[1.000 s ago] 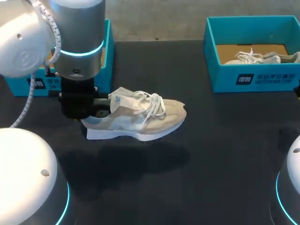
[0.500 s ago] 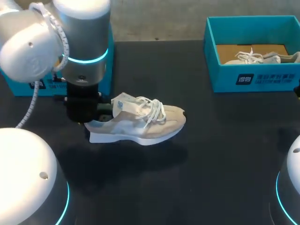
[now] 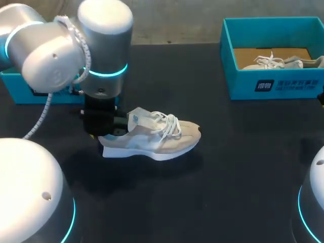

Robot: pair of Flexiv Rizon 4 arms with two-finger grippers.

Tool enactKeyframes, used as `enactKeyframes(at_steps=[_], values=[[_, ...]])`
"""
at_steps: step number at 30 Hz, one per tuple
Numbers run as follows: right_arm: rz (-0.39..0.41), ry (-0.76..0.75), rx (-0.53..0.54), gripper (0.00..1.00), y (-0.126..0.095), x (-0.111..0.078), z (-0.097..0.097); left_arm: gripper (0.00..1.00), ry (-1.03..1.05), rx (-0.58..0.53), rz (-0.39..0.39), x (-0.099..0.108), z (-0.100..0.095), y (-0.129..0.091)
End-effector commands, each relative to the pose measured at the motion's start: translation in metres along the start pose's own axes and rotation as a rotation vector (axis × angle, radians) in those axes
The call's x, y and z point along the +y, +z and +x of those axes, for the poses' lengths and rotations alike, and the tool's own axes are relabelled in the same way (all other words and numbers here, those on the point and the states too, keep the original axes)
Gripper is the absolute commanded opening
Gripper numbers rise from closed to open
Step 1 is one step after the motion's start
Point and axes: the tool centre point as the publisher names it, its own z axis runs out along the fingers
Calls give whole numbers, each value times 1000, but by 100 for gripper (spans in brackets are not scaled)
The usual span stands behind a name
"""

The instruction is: Take the shoe out of the shoebox, open the shoe tongue, remove and reinsert the insole, then place the shoe into the shoebox

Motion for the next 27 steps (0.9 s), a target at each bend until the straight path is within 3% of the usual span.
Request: enactKeyframes(at_steps=[1,17,27], values=[[1,-1,2,100,1,1,-1,0,-17,3,14,0,-8,15],[1,-1,2,100,1,1,-1,0,-71,-11,61,6,-15,59],[1,-1,2,100,1,1,-1,0,-54,-28,50,12,-23,81]])
